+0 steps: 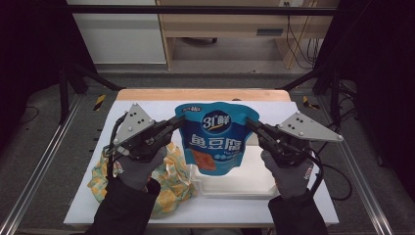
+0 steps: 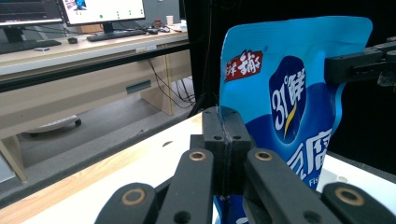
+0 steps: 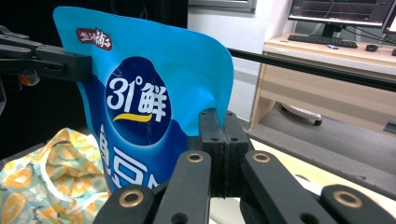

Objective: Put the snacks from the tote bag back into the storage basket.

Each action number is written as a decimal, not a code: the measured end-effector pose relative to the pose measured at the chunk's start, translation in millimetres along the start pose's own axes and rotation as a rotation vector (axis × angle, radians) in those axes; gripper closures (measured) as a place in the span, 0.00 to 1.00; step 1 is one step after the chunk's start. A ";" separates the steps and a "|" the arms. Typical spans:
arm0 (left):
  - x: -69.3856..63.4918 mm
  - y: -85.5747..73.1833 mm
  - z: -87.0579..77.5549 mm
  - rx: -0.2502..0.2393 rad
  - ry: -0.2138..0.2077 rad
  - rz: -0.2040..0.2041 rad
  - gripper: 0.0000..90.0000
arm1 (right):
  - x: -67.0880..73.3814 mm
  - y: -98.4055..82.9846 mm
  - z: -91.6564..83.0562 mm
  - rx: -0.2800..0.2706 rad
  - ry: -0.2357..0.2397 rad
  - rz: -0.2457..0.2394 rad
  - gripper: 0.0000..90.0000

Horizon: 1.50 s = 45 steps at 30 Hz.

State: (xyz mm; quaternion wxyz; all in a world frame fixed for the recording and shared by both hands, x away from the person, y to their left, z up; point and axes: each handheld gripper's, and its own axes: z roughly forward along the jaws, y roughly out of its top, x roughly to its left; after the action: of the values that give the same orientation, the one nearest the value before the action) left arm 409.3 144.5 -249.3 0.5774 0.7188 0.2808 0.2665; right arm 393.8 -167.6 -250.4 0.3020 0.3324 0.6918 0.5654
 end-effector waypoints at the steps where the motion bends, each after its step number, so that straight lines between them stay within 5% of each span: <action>1: -0.5 -0.3 1.6 0.000 -0.002 -0.001 1.00 | -1.4 -1.0 -0.7 0.001 -0.004 -0.001 1.00; 21: -7.7 -19.5 24.8 0.049 -0.042 0.003 1.00 | -15.9 -29.8 -4.3 0.028 -0.035 0.040 1.00; 45: -4.7 -57.0 33.8 0.099 -0.061 -0.015 1.00 | -14.0 -64.7 8.4 0.083 -0.043 0.056 1.00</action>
State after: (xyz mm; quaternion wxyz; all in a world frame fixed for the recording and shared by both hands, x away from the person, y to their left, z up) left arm 424.4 128.1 -311.9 0.5515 0.7522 0.2812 0.2258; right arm 401.2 -182.9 -314.9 0.2868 0.3758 0.6986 0.5371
